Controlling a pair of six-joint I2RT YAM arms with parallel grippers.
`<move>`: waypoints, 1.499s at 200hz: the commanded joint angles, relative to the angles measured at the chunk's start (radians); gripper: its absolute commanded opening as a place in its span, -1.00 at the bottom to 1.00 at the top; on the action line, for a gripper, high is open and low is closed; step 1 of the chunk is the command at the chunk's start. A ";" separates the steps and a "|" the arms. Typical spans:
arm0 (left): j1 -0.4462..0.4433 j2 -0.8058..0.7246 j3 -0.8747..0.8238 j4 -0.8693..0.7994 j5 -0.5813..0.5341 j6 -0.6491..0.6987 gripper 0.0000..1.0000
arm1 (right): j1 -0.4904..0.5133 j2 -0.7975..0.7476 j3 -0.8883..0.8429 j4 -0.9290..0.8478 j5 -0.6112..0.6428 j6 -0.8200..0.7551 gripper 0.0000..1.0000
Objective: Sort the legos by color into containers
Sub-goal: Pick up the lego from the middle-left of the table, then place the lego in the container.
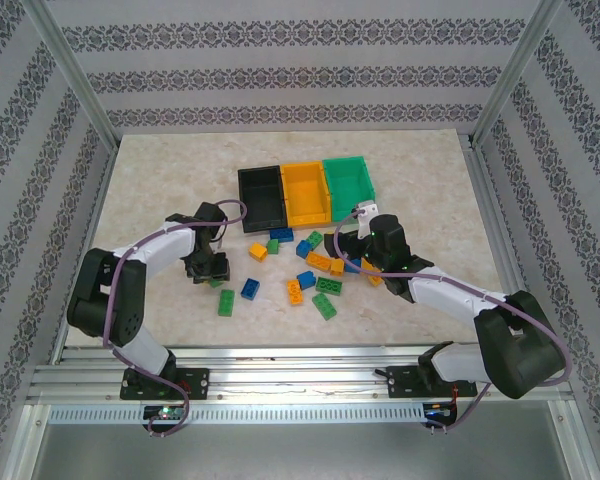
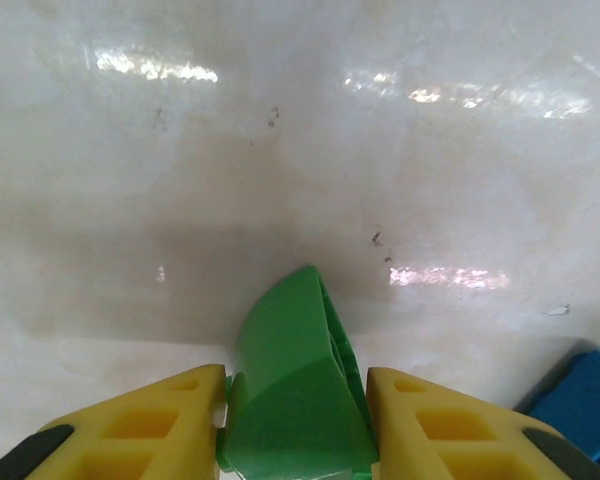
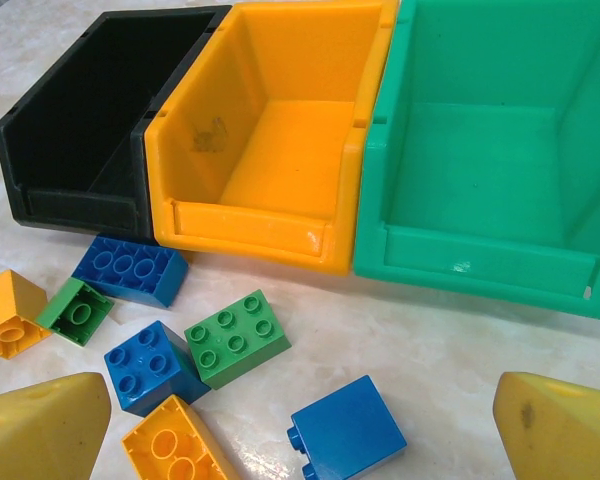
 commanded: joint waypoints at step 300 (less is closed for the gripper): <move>-0.011 0.632 1.032 -0.143 -0.097 0.253 -0.23 | -0.126 -0.090 -0.063 0.030 -0.028 0.108 0.97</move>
